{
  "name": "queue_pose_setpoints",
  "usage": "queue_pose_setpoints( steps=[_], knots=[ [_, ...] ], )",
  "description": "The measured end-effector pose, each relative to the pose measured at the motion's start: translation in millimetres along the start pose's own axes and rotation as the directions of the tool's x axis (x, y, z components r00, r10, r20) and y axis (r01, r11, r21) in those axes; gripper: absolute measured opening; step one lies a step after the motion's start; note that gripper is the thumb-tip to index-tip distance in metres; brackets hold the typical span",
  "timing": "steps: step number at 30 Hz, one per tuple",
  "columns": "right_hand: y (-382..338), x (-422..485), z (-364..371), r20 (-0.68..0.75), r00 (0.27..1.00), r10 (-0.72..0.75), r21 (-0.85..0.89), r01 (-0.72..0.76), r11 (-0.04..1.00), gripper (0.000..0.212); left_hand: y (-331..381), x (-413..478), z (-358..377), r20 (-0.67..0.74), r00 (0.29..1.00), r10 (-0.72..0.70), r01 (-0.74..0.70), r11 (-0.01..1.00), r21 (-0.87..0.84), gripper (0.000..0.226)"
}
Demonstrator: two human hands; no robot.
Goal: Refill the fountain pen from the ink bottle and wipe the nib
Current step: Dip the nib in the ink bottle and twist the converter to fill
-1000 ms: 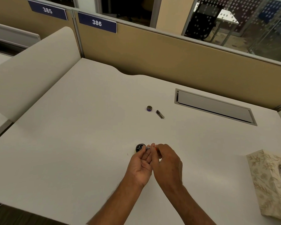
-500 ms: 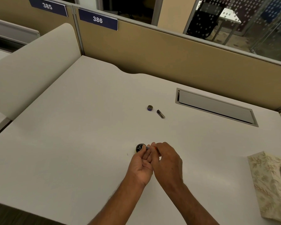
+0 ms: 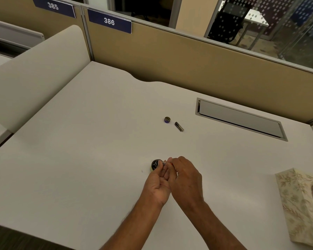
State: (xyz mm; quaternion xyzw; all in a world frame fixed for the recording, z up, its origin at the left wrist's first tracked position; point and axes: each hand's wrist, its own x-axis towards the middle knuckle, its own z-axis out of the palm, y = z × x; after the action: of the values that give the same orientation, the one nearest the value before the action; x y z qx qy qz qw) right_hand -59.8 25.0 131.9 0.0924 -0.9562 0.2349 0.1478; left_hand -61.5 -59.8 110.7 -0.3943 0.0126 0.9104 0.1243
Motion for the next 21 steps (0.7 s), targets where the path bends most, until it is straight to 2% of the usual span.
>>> queue_pose_setpoints(
  steps=[7,15,21],
  knots=[
    [1.2,2.3,1.9,0.008,1.0,0.019,-0.007,-0.019,1.0,0.02,0.1,-2.1,-2.0,0.032,0.999,-0.018,0.017,1.0,0.015,0.021],
    [0.9,3.9,1.5,0.003,0.999,0.036,-0.01,-0.036,0.999,0.019,0.3,-5.2,1.6,0.041,0.999,-0.031,0.031,0.999,-0.007,0.019],
    [2.2,4.6,0.2,0.027,0.997,0.073,0.025,-0.074,0.997,0.012,0.1,-2.6,-0.3,0.032,0.999,-0.012,0.01,0.999,0.043,0.02]
  ],
)
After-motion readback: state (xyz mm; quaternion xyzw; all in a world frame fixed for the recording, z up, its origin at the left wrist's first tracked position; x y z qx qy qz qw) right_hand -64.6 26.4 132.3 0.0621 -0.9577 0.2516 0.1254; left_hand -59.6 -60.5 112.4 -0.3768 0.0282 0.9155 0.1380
